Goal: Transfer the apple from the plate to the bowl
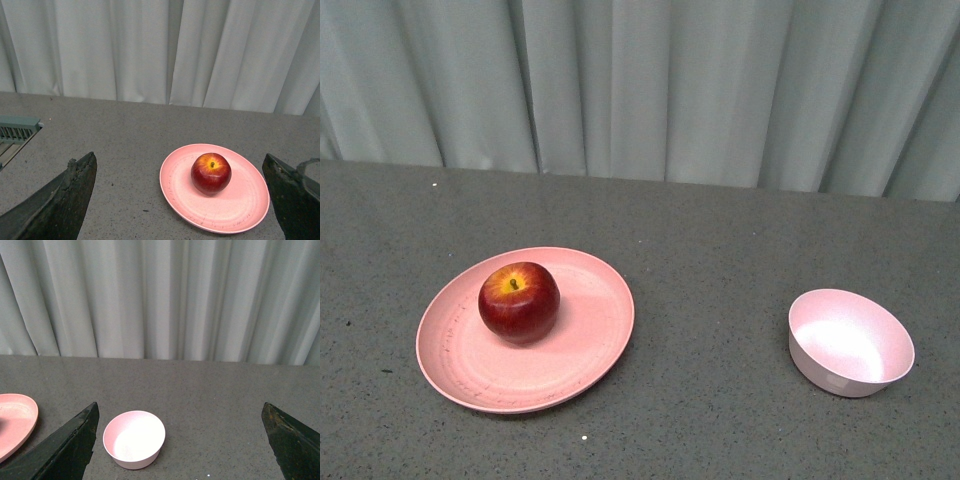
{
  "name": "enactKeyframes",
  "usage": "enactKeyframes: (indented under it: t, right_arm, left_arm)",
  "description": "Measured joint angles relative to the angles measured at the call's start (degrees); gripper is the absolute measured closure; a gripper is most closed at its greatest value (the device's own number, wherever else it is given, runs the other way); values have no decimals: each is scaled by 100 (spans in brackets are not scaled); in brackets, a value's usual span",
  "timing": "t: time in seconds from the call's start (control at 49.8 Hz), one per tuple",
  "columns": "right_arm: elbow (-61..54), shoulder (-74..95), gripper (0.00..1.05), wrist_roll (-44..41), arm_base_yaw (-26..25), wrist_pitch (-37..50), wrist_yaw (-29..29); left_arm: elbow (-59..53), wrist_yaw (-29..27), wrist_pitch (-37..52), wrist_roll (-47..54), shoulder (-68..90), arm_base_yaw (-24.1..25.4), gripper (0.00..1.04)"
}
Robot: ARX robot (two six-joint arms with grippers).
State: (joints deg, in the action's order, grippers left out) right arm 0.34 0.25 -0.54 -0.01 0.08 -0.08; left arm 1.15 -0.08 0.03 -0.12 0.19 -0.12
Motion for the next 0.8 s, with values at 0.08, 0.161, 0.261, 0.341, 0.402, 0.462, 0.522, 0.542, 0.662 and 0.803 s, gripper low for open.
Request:
enactKeyframes:
  t: [0.08, 0.161, 0.261, 0.341, 0.402, 0.462, 0.522, 0.542, 0.662, 0.803]
  right_arm:
    - [0, 0, 9, 0, 0, 0, 0]
    - [0, 0, 9, 0, 0, 0, 0]
    - [0, 0, 9, 0, 0, 0, 0]
    - [0, 0, 9, 2, 0, 0, 0]
    - [0, 0, 9, 0, 0, 0, 0]
    - [0, 0, 9, 0, 0, 0, 0]
    - [0, 0, 9, 0, 0, 0, 0]
    - [0, 0, 9, 0, 0, 0, 0]
    - [0, 0, 9, 2, 0, 0, 0]
    - [0, 0, 9, 0, 0, 0, 0]
  left_arm:
    - [0, 0, 0, 0, 0, 0, 7]
    - [0, 0, 0, 0, 0, 0, 7]
    - [0, 2, 0, 0, 0, 0, 7]
    - [0, 0, 0, 0, 0, 0, 7]
    - [0, 0, 0, 0, 0, 0, 7]
    - [0, 0, 0, 0, 0, 0, 7]
    - [0, 0, 0, 0, 0, 0, 7]
    - [0, 0, 0, 0, 0, 0, 7]
    - [0, 2, 0, 0, 0, 0, 7]
    - [0, 0, 0, 0, 0, 0, 7]
